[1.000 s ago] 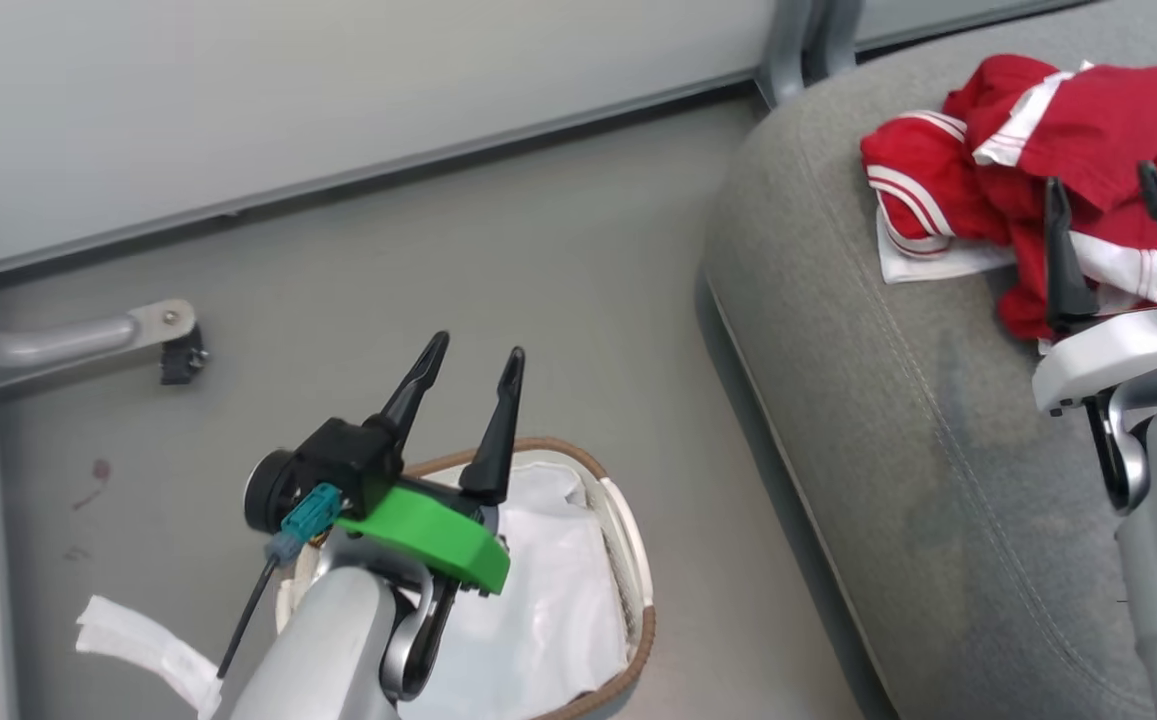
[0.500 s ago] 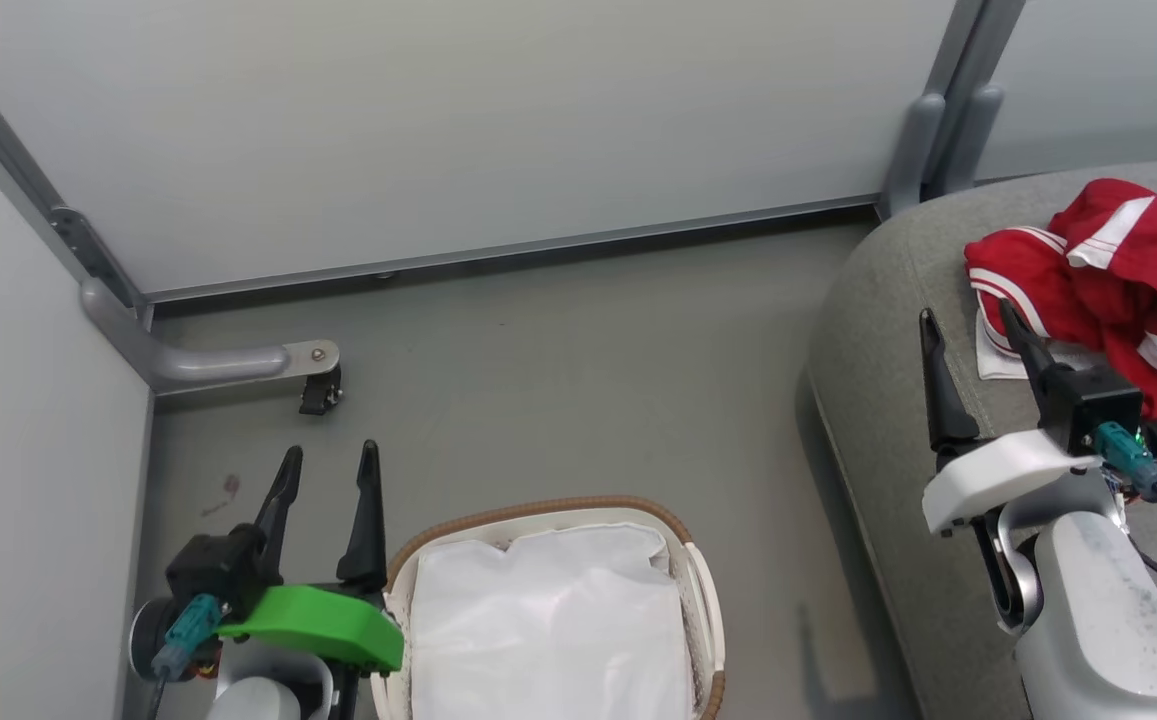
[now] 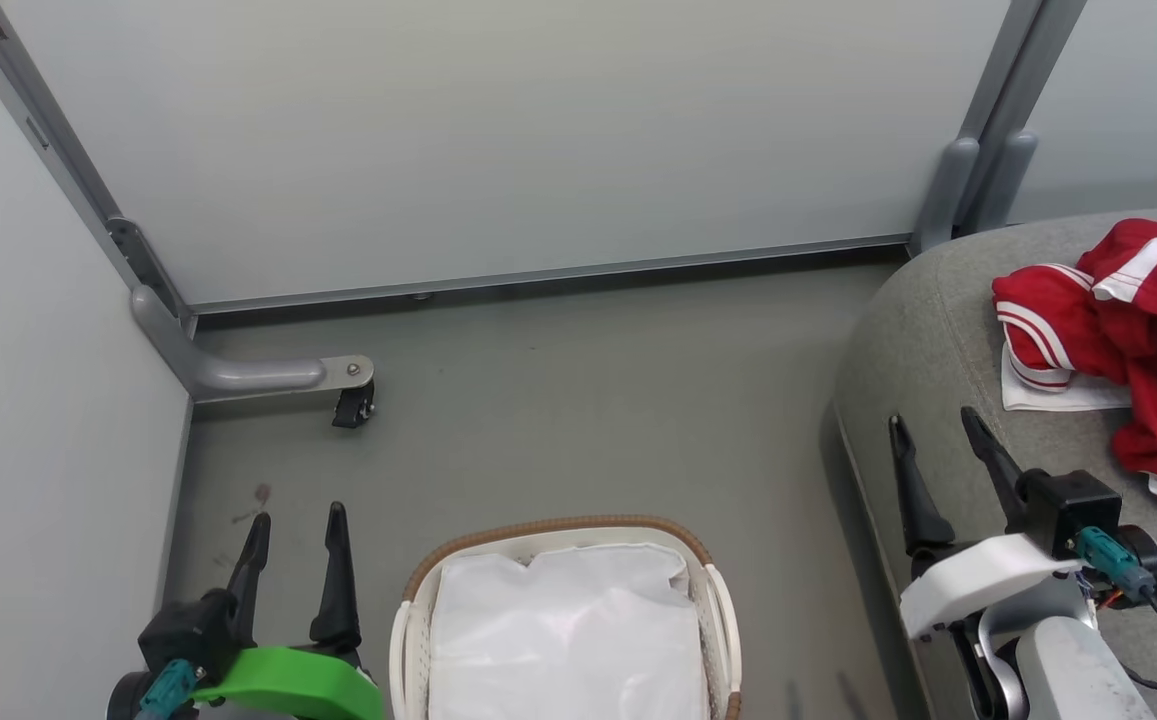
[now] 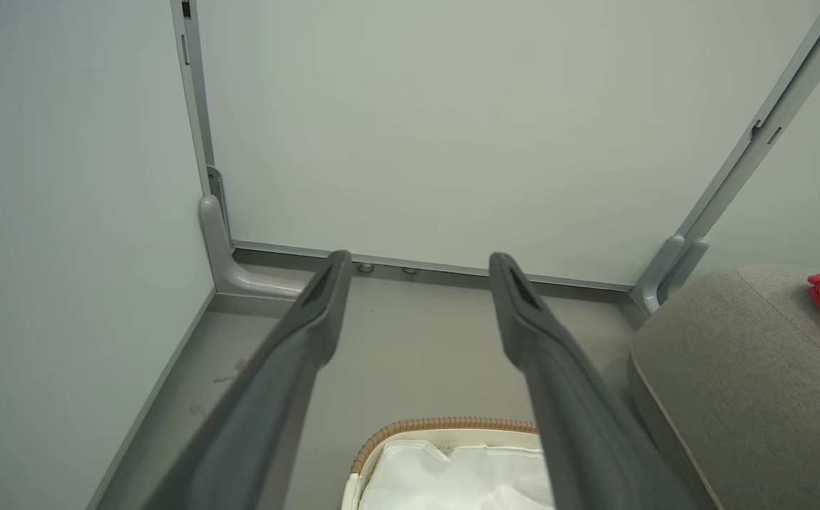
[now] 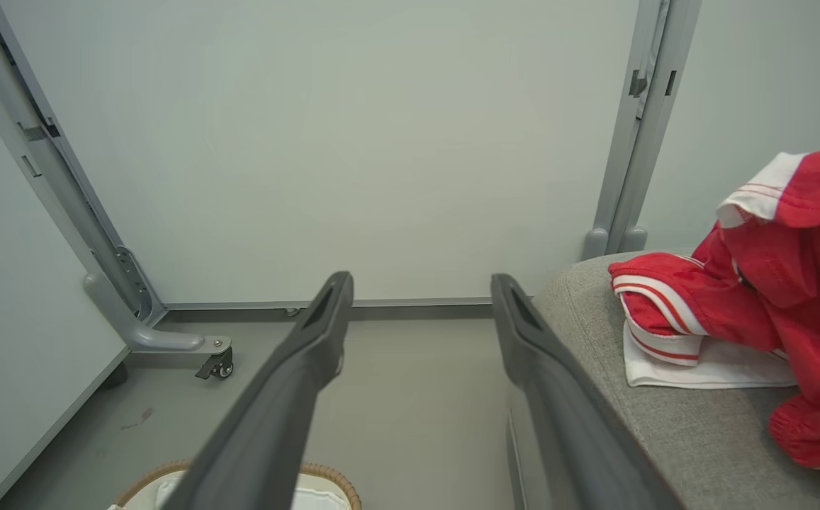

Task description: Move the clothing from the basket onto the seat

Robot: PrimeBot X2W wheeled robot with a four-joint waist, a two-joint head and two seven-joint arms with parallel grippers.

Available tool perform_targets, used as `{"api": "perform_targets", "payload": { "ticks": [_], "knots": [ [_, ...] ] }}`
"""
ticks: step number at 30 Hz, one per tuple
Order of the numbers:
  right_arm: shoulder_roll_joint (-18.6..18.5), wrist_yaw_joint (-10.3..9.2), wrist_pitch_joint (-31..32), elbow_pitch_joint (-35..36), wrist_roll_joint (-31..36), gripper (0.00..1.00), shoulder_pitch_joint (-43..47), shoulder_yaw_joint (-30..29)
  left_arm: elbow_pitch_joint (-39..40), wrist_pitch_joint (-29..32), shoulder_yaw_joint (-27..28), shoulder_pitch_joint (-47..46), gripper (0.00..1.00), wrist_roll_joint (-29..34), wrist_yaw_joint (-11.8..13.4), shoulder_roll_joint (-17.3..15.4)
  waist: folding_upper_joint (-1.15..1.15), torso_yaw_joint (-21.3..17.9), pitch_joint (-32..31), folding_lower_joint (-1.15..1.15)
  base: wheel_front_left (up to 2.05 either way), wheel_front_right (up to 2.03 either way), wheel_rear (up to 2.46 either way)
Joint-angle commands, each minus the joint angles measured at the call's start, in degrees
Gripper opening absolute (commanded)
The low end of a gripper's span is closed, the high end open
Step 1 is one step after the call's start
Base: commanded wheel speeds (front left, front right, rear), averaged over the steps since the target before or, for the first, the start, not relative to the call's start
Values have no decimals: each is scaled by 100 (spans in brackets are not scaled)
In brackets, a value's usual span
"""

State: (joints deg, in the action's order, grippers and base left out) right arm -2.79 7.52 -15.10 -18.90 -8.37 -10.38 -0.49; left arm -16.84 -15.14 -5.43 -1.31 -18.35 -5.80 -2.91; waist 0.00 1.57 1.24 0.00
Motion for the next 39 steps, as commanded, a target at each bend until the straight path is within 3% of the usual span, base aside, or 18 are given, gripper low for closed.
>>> {"api": "perform_targets", "payload": {
  "ticks": [1, 12, 13, 18, 39],
  "knots": [
    [-22, -6, -10, 24, -56, 100, 97, 31, 36, 1, 24, 100, 100, -52, 37, 0, 0, -11, -6, 0, 0, 0, 0],
    [-21, -6, -10, 66, -75, 100, 220, 35, 19, 1, -2, 126, 100, -123, 54, -1, 0, -40, -3, 0, 0, 0, 0],
    [-1, 0, 1, 44, -62, 0, 154, 49, 13, 0, -14, 74, 0, -98, 49, 3, 0, -40, -3, 0, 0, 0, 0],
    [43, 0, 49, -172, -152, 0, 238, 42, -187, 28, -12, 88, 0, -187, 47, 15, 0, -42, -4, 0, 0, 0, 0],
    [26, -1, 608, 27, -2359, 0, 291, -127, -54, 600, 317, -86, 0, -2112, -14, 10, 0, -61, -21, 0, 0, 0, 0]
  ]
}}
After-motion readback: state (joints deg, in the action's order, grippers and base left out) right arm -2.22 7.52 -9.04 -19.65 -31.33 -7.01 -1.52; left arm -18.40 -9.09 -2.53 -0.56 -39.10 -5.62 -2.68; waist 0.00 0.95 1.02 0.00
